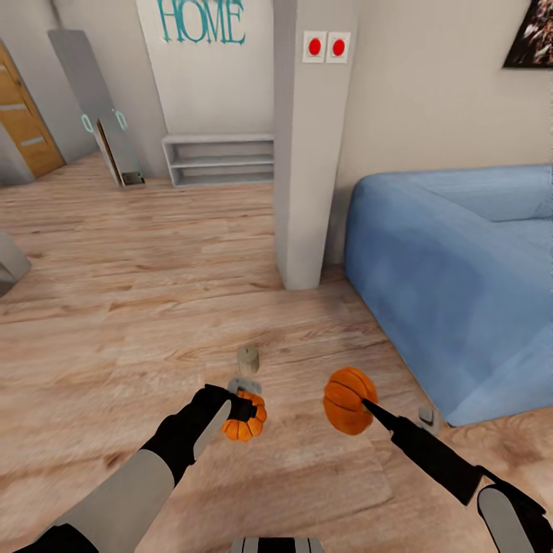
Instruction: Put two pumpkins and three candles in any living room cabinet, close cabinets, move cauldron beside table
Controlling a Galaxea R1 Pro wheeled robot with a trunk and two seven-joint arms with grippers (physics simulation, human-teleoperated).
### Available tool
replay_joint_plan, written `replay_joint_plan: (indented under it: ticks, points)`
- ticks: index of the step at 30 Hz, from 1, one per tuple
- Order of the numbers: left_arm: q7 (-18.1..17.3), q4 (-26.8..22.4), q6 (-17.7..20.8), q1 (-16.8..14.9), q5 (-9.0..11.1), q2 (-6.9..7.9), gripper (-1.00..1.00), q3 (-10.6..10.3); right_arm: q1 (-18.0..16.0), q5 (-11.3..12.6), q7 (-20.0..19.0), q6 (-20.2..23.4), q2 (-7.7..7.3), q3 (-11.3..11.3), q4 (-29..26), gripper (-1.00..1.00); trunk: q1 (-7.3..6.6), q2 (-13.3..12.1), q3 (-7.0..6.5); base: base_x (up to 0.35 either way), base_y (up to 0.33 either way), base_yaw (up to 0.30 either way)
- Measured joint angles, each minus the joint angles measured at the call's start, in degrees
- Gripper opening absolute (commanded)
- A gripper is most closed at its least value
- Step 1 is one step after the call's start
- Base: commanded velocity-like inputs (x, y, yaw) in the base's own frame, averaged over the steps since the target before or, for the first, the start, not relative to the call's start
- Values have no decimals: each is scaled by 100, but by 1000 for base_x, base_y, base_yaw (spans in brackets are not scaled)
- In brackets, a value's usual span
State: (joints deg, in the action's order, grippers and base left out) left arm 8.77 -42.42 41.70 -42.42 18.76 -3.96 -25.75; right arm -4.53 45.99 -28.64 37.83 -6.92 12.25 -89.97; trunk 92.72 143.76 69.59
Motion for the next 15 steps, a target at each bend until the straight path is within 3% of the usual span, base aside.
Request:
replay_joint_plan:
  ticks: [4, 7, 12, 15]
  points:
    - [-1, -43, 126, 0, 20, 12, -100, 2, -1, 39, 821, 23, -6, -74, -7, -100, -10, -5, -89, 0, 0, 0]
    - [-1, -55, 163, 0, 24, 20, -100, 6, -8, -154, 1465, 23, -33, -237, -10, -100, -18, -9, -155, 0, 0, 0]
    - [-1, -62, 179, 0, 28, 23, -100, 4, -22, -476, 2109, 48, -3, -388, -16, -100, -31, -16, -266, 0, 0, 0]
    - [-1, -62, 186, 0, 28, 23, -100, 1, -26, -535, 2416, 65, 9, -425, -17, -100, -39, -20, -333, 0, 0, 0]
